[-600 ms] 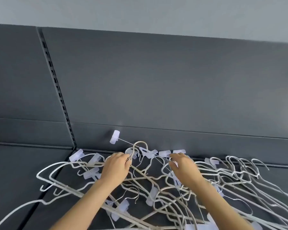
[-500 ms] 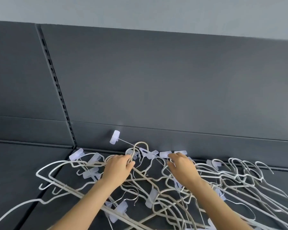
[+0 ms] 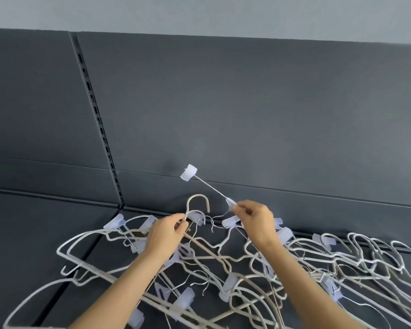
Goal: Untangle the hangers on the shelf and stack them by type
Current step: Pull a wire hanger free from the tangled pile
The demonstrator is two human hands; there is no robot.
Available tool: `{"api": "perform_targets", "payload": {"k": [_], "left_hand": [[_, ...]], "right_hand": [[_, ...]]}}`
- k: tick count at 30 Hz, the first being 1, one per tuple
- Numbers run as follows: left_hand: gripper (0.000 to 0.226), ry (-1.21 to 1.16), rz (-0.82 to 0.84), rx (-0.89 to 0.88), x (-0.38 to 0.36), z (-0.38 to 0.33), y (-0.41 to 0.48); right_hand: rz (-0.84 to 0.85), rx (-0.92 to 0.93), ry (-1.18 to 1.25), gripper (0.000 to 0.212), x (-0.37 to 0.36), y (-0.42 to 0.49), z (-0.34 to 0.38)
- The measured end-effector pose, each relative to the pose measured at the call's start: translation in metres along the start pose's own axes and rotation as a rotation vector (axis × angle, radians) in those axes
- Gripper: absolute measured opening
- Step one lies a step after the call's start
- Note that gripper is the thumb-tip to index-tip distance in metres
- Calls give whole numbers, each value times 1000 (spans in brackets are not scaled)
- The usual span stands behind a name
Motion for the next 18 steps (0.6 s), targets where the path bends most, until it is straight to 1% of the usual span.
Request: {"api": "perform_targets", "payload": {"k": [2,8,11,13,15,16,18], "left_hand": [[26,-32,-9,1,1,4,0],[20,-105,-11,5,2,10,4],[18,-152,-43,3,9,13,8],[13,-176,-19,-15,6,10,7],[19,-167,19,-39,-2,4,3],[23,-168,30,-45,-5,3,2],[27,-164,34,-41,-2,5,1]], "right_hand": [[16,-14,15,20,6,2,-5],[111,22,41,28,5,-4,2],[140,1,58,31,0,-1,5],[169,-21,22,36,-12,0,7],[215,-16,-20,38,-29,-3,11],[224,0,-26,36,-36,-4,15],[176,39,-18,28,-35,-4,24]]}}
Point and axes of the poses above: each hand's wrist, its own y-axis towards the middle knuckle, its own x-axis out of the back of the hand, z = x × y, the point moved 8 cm from there along y, towards the middle knuckle, and after that the axes turned 5 degrees about -x, right-handed, at the moved point
